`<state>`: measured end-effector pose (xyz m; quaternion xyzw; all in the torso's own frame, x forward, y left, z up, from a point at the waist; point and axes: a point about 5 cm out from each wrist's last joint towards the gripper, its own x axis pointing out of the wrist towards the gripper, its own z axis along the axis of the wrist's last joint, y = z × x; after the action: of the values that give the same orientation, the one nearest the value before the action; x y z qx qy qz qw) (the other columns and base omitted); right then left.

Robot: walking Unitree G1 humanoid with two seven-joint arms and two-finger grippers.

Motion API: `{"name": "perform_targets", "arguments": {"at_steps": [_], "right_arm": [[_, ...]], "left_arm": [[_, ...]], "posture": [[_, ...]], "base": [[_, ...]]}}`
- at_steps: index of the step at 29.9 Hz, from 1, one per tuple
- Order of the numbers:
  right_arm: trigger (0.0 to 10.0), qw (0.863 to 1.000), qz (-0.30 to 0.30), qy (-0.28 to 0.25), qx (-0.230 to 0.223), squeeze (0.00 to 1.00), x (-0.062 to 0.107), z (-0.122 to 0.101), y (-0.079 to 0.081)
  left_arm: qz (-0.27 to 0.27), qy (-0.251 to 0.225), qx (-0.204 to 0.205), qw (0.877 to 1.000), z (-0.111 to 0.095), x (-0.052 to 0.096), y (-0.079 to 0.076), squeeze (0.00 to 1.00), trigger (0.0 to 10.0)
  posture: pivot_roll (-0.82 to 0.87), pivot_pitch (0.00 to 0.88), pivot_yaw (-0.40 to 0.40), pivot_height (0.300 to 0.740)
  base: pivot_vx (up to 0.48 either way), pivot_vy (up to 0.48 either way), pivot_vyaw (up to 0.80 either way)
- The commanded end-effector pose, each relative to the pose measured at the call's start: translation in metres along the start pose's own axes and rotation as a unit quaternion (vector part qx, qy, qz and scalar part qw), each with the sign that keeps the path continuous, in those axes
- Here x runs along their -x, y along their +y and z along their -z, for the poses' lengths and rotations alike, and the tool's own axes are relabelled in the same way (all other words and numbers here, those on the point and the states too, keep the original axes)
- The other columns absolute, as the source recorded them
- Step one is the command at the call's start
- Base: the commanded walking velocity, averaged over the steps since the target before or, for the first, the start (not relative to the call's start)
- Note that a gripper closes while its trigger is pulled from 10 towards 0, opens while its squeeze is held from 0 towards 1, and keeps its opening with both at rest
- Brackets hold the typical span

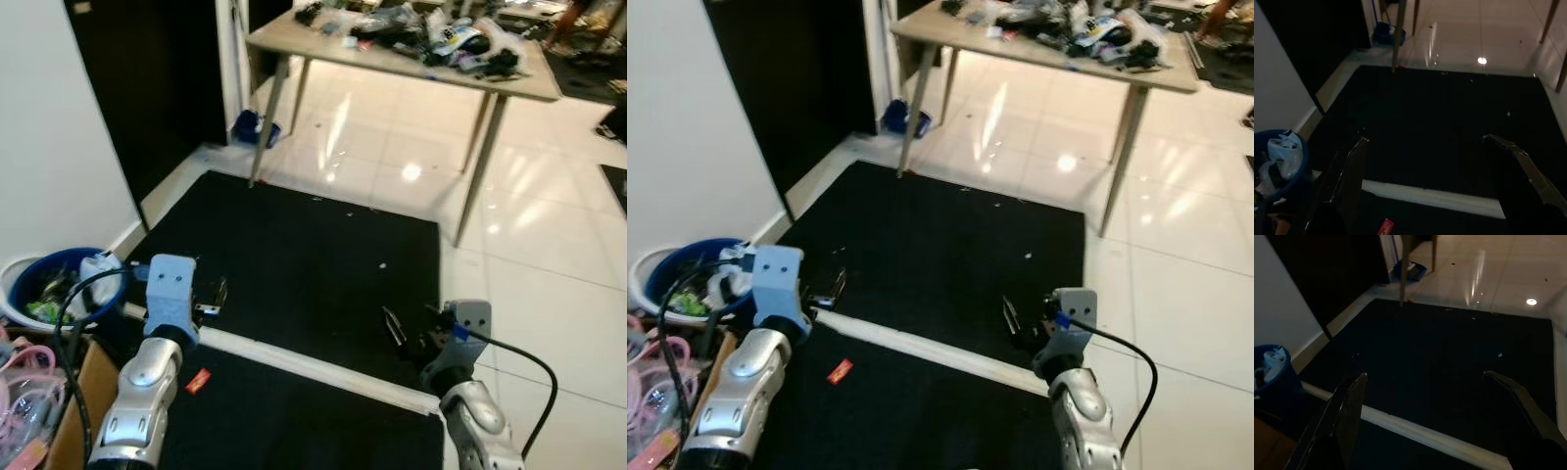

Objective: Picking trash to rubbish bin

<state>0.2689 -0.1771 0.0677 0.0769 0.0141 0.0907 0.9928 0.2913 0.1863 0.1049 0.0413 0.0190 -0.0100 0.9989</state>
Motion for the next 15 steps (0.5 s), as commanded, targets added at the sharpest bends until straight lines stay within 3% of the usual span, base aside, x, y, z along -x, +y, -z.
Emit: {"name": "perform_targets", "arguments": {"at_steps": [1, 12, 15], "right_arm": [[10.0, 1.000, 0.004, 0.006, -0.001, 0.00, 0.0023, 0.0020, -0.0029], [10.0, 1.000, 0.001, 0.004, 0.004, 0.00, 0.0000, -0.0004, -0.0053], [10.0, 1.000, -0.002, 0.003, 0.008, 0.00, -0.0008, -0.0012, -0.0045]], "left_arm": [[0.001, 0.009, -0.003, 1.000, 0.0037, 0.0005, -0.0002, 0.00, 10.0], [0.001, 0.007, 0.004, 1.000, 0.0039, 0.0003, -0.0033, 0.00, 10.0], [0.001, 0.005, 0.007, 1.000, 0.0034, 0.0005, -0.0033, 0.00, 10.0]], "posture": [[0.00, 0.093, -0.006, 0.740], [0.00, 0.078, -0.013, 0.740], [0.00, 0.077, -0.015, 0.740]], "base": [[0.000, 0.000, -0.61], [0.000, 0.000, -0.61], [0.000, 0.000, 0.00]]}}
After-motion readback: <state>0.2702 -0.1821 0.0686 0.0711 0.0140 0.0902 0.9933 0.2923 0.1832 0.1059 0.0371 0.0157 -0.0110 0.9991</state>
